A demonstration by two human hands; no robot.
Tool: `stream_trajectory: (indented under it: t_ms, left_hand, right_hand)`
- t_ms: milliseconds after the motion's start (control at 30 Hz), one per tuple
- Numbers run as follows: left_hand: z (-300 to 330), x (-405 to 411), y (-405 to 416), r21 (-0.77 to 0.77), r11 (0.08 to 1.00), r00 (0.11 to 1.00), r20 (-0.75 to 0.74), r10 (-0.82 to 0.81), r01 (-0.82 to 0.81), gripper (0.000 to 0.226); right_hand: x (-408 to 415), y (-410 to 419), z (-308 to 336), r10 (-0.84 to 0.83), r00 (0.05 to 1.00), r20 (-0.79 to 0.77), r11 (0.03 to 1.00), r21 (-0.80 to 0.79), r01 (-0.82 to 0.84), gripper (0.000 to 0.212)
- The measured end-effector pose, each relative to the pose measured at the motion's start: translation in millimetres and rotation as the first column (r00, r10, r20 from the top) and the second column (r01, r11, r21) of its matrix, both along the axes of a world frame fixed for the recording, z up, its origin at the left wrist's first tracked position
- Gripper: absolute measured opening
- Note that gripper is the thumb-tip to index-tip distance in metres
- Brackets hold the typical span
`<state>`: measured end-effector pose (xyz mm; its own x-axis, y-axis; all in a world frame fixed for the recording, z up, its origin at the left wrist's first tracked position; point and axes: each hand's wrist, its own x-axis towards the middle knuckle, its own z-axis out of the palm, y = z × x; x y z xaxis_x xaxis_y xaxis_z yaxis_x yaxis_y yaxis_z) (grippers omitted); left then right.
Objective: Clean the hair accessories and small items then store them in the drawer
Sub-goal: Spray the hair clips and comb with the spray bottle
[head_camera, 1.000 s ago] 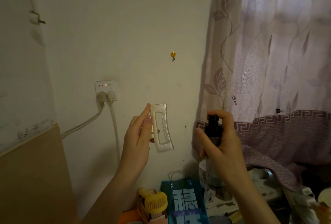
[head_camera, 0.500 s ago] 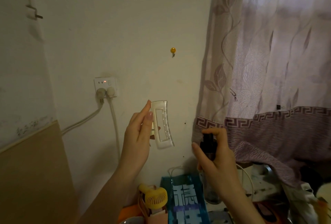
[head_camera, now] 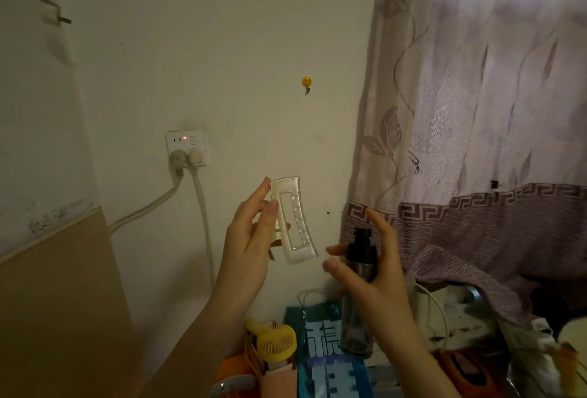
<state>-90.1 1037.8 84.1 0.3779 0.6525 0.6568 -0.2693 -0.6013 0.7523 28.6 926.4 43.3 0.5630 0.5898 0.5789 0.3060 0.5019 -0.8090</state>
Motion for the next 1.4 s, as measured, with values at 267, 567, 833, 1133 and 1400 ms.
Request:
stream_trajectory:
  t_ms: [267,567,833,1133,1400]
  left_hand:
    - [-10.4,9.4,-16.9,-0.04,0.999,1.0,0.003,-0.017,0.017,0.054]
    - [-13.9,4.5,-14.8,-0.055,0.997,0.996,-0.062,-0.066,0.062,0.057]
    - [-16.3,0.1,-5.4,0.076,0.997,0.983,-0.182,-0.001,0.015,0.088]
    - [-22.1,-0.6,-4.1,0.47,0.882,0.936,-0.321,0.143,0.027,0.087]
    - [-34.9,9.9,-2.4,0.512,0.858,0.941,-0.305,0.146,0.033,0.084]
  right_hand:
    - [-13.9,7.9,-3.9,0.039,0.981,-0.19,0.998,0.056,-0.029,0.064]
    - [-2.2,2.5,-1.5,0.023,0.971,-0.24,0.997,0.08,-0.004,0.053]
    - [13.6,-5.9,5.3,-0.026,0.973,-0.23,0.997,0.063,0.042,0.043]
    - [25.1,-13.4,15.4,-0.021,0.974,-0.224,0.998,-0.058,0.008,0.037]
    - [27.7,-11.5,17.0,0.005,0.936,-0.351,0.992,-0.12,-0.05,0.041]
